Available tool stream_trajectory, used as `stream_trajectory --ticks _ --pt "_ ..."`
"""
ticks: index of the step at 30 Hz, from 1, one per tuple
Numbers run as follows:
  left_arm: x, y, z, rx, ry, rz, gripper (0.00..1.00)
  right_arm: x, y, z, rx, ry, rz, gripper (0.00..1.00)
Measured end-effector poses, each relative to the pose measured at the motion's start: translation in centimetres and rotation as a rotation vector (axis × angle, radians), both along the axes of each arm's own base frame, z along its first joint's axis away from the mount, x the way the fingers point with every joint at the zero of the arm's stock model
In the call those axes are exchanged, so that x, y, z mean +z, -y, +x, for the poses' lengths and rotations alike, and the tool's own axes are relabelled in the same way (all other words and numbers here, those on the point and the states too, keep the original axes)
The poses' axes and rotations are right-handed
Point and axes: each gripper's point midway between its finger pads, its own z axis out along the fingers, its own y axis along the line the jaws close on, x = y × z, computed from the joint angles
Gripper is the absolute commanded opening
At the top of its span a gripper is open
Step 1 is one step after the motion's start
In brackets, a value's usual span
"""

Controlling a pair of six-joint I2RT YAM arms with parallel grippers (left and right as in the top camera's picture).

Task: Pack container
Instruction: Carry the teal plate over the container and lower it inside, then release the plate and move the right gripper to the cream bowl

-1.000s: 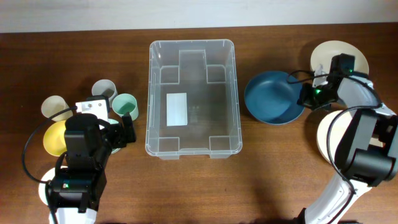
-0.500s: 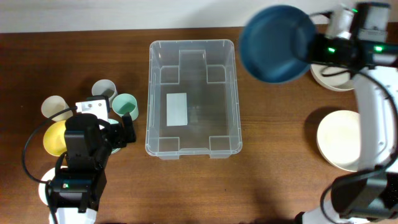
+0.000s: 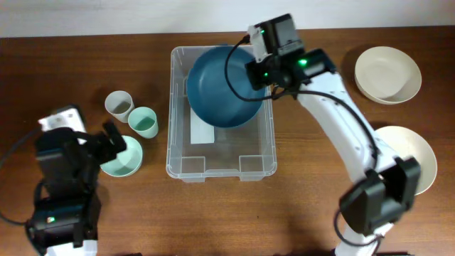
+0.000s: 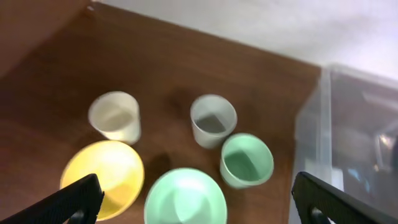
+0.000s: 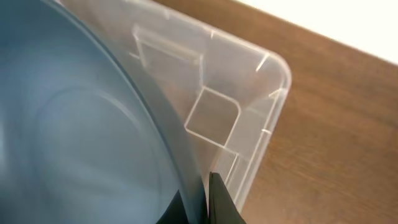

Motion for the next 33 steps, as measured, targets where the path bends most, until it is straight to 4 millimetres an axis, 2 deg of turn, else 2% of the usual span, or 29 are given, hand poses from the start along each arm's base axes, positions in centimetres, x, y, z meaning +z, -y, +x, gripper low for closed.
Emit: stream_trajectory --ticks 3,7,13,18,23,25,27,29,30,33 --pt "0.6 -0.9 -0.2 0.035 0.013 -0.003 0.99 -2.8 -0.2 1.4 -0.009 -0.017 -0.025 0.04" --pt "-0.2 -1.0 -0.3 0.040 -0.018 -0.011 0.99 -6.6 -0.5 2.8 -0.009 -0.047 -0.051 0.04" --pt "-1.5 -1.0 0.1 0.040 -0.070 -0.020 0.99 -9.9 -1.0 2.9 0.003 -0.098 -0.080 0.05" --pt "-1.8 -1.1 0.2 0.040 -0.079 -0.021 0.99 -10.4 -1.6 3.1 0.015 -0.092 -0.081 0.24" --pt "-1.8 -1.1 0.2 0.040 -0.079 -0.021 0.99 -10.5 -1.5 2.9 0.020 -0.100 -0.087 0.52" --pt "-1.8 -1.1 0.2 0.040 -0.079 -0.021 0.99 -10.2 -1.4 2.4 0.028 -0.122 -0.100 0.66" --pt "-1.8 -1.1 0.2 0.040 -0.079 -0.021 0.99 -9.2 -1.2 1.9 0.049 -0.143 -0.123 0.68" --pt "-1.8 -1.1 0.2 0.040 -0.079 -0.021 1.00 -7.1 -1.0 1.8 0.072 -0.130 -0.143 0.68" --pt "-1.8 -1.1 0.2 0.042 -0.080 -0.020 0.99 -5.6 -1.0 2.1 0.076 -0.100 -0.148 0.69" --pt "-1.8 -1.2 0.1 0.047 -0.080 -0.017 0.99 1.2 0.1 3.4 0.039 0.049 -0.166 0.75"
